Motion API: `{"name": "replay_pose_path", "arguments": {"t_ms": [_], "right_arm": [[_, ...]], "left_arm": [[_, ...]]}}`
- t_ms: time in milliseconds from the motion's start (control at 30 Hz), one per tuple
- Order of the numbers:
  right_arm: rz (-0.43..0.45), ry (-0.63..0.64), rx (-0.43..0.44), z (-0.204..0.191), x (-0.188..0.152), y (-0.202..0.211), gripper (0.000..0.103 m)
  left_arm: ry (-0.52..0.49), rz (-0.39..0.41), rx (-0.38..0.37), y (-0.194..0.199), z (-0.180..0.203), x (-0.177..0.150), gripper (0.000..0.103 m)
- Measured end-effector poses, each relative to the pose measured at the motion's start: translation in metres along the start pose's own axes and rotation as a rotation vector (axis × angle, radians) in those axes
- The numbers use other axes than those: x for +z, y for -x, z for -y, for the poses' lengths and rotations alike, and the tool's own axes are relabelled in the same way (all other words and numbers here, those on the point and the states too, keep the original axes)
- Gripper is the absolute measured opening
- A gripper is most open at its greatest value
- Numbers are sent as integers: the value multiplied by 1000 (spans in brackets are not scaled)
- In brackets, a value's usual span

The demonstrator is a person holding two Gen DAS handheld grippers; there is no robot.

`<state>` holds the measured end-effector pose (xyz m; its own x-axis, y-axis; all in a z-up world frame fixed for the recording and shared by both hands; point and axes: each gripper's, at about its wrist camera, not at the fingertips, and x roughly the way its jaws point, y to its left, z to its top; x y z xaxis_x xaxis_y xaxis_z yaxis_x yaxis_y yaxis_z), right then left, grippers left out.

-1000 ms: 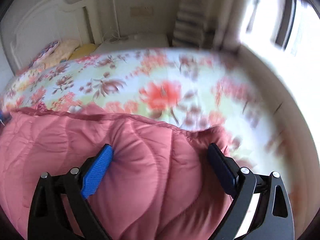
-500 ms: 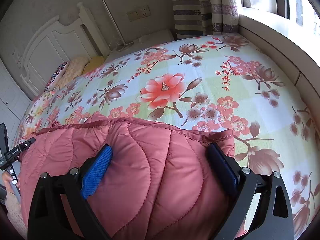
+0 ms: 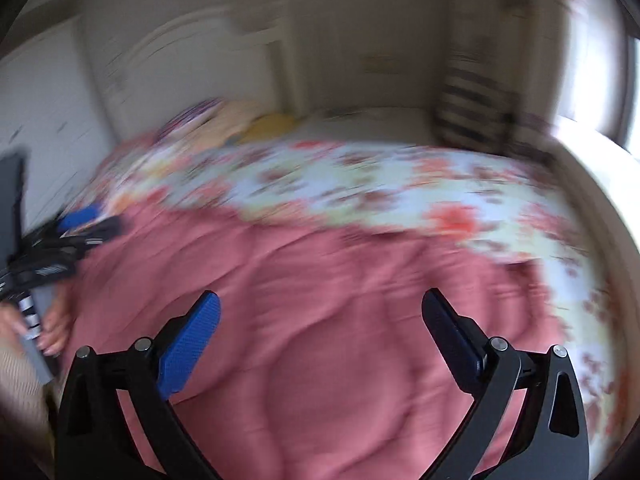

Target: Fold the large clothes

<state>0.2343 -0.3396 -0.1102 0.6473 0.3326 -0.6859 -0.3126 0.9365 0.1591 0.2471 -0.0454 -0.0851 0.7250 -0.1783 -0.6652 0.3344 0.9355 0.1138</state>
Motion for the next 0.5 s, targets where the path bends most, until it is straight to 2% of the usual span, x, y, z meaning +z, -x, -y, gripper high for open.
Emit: {"name": "replay_pose_path", "arguments": {"t_ms": [67,100,167,300,400,500], "right_arm": [[-46,52,0,-14,-14,-20,98],[-44,59,-5,-16,-20,-27,98],[-15,46,12,-12,-24,-31,99],[-30,23,30,-6,-23,-31,98],[-29,25,-26,-8,-22,-22,98],[2,20,-141,9,-18,0,98]], "left_arm": [[-51,-40,30,-19,15,-13,101],[-50,-21,38,-24,17,-18,101],[-27,-25,21,-27,13,-18,101],[12,-45,-22,-28,2,-17,101],[23,-26,5,-12,-12,-13,101],[23,31,97,9,-38,-7,101]]}}
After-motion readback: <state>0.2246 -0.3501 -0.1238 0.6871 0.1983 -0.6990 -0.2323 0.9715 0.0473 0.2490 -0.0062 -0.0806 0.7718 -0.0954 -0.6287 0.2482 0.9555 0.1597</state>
